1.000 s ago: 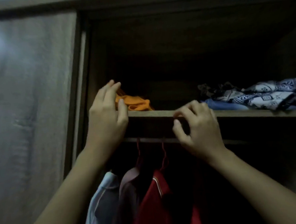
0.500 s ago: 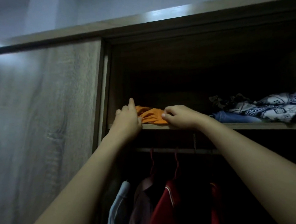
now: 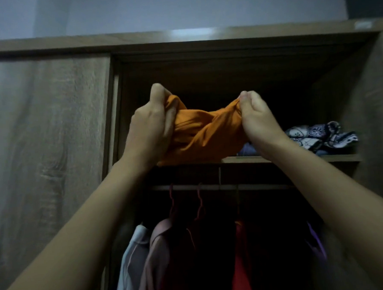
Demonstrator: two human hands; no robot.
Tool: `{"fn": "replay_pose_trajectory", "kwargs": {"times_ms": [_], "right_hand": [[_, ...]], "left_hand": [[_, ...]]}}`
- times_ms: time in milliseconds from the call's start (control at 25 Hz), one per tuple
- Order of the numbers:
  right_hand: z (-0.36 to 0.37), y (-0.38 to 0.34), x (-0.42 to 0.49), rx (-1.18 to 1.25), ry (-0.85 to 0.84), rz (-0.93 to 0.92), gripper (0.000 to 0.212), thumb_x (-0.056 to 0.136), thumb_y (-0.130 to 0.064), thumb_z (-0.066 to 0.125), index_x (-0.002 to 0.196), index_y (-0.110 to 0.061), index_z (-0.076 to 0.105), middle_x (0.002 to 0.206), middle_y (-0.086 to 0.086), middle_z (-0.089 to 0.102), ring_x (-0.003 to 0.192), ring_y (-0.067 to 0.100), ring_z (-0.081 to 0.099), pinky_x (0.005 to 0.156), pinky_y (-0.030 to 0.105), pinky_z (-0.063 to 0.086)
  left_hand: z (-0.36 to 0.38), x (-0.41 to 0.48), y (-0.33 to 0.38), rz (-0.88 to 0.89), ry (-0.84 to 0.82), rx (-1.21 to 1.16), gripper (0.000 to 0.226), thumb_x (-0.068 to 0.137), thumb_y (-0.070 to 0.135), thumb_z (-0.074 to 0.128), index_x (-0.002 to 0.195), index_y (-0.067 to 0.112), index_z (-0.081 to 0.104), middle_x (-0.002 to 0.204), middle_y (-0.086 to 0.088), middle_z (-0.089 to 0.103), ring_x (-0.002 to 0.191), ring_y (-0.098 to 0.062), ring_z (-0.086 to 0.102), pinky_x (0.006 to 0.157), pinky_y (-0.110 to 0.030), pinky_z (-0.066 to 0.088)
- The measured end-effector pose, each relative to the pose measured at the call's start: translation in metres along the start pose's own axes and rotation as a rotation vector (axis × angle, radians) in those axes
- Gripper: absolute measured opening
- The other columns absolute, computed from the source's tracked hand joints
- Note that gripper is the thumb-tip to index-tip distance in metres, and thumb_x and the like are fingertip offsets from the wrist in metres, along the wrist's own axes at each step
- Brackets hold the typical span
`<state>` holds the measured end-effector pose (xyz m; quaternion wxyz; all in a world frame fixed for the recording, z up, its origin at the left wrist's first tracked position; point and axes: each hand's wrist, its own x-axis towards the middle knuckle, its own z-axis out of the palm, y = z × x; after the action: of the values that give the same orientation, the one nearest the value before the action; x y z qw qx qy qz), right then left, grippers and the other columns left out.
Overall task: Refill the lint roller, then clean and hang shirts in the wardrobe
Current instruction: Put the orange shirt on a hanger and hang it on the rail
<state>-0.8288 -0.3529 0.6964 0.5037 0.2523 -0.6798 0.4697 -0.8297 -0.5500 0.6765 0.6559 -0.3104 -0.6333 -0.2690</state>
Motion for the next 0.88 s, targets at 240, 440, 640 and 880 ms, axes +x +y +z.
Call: {"fn": "replay_pose_trajectory", "kwargs": {"times_ms": [240,440,640,880], "right_hand": [[-0.048,-0.051,-0.035,0.009,0.092,-0.095,0.029,0.101,-0.031,0.027,0.079,-0.023,0.044,0.065,-0.009,0.04,0.054,-0.003,0.042,0.059,0.014,0.039],[-0.087,-0.073,-0.063,-0.05,-0.003,-0.096,0.028,0.101,-0.03,0.028,0.078,-0.024,0.044,0.065,-0.009,0.039,0.051,-0.003,0.042,0.054,0.013,0.038],[-0.127,-0.039,-0.113,-0.191,-0.158,0.072,0.031,0.1,-0.03,0.034,0.072,-0.024,0.047,0.063,-0.011,0.043,0.056,-0.002,0.043,0.063,0.024,0.035],[-0.173,-0.021,-0.194,-0.229,-0.395,0.311,0.023,0.091,-0.036,0.053,0.076,-0.019,0.054,0.058,-0.01,0.044,0.049,-0.002,0.041,0.054,0.019,0.034]], "left_hand": [[-0.029,-0.004,0.064,0.051,-0.082,-0.151,0.005,0.097,0.022,0.047,0.094,0.019,0.043,0.066,0.009,0.049,0.062,0.009,0.053,0.055,-0.006,0.039],[-0.044,-0.019,0.101,-0.032,-0.303,-0.206,0.006,0.096,0.025,0.048,0.097,0.02,0.049,0.075,0.007,0.056,0.069,0.0,0.057,0.056,-0.009,0.043],[-0.026,-0.073,0.116,-0.169,-0.439,-0.166,0.006,0.094,0.025,0.052,0.092,0.019,0.053,0.074,0.011,0.056,0.068,0.002,0.054,0.056,-0.007,0.039],[-0.008,-0.16,0.122,-0.571,-0.515,-0.256,0.012,0.094,0.035,0.05,0.085,0.029,0.054,0.08,0.01,0.059,0.079,-0.008,0.056,0.074,-0.037,0.046]]}}
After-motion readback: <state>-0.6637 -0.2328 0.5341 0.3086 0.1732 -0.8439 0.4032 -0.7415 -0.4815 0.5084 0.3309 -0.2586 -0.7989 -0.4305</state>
